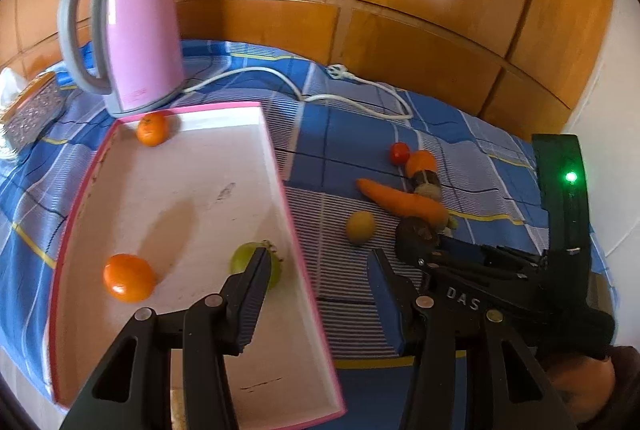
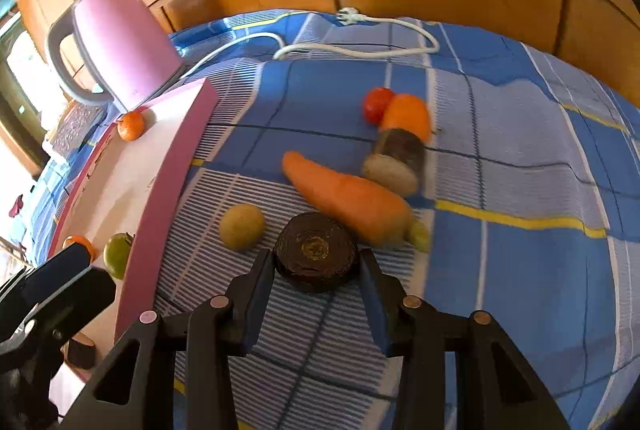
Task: Organize fruits
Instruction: 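Grasp the dark round beet with the right tool while the left tool grasps the yellow potato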
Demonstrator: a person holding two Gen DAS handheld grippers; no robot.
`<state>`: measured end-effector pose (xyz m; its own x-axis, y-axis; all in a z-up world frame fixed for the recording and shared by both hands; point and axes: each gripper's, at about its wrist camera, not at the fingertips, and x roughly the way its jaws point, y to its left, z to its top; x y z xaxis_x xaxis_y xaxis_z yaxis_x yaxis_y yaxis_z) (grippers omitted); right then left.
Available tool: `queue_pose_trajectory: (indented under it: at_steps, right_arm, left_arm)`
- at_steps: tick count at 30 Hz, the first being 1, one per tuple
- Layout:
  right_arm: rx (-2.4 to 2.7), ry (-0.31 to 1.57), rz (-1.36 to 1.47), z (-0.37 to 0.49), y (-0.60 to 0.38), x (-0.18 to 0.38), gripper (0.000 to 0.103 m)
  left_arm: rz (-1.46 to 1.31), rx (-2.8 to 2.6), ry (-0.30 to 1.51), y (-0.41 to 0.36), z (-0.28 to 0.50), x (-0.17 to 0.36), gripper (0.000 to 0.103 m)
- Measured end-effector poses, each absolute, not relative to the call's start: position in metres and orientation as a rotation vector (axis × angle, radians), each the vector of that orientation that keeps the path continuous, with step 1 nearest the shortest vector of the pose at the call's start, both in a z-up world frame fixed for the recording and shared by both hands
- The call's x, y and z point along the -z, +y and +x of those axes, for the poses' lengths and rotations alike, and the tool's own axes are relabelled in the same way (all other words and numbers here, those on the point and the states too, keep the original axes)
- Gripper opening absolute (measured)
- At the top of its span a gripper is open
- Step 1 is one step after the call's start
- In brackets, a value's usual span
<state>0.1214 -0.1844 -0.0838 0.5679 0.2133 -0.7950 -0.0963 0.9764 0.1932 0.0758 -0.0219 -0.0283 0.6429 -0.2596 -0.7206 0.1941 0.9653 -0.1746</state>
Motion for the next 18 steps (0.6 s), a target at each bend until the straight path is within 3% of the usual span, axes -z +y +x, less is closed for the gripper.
queue_pose_trajectory:
  at_steps: [6,18]
  right_arm:
    - [-0.156,0.973,0.161,0.112,-0.202,0.083,0.043]
    - [-0.119,0.957,0.154,0.103,-0.223,0.084,0.043]
  left_arm:
    - [-0.076,0.304,0.873,-0.037,0.086,0.034,0.038]
    - [-0.020,0.339,0.920,-0.070,0.112,0.040,0.038]
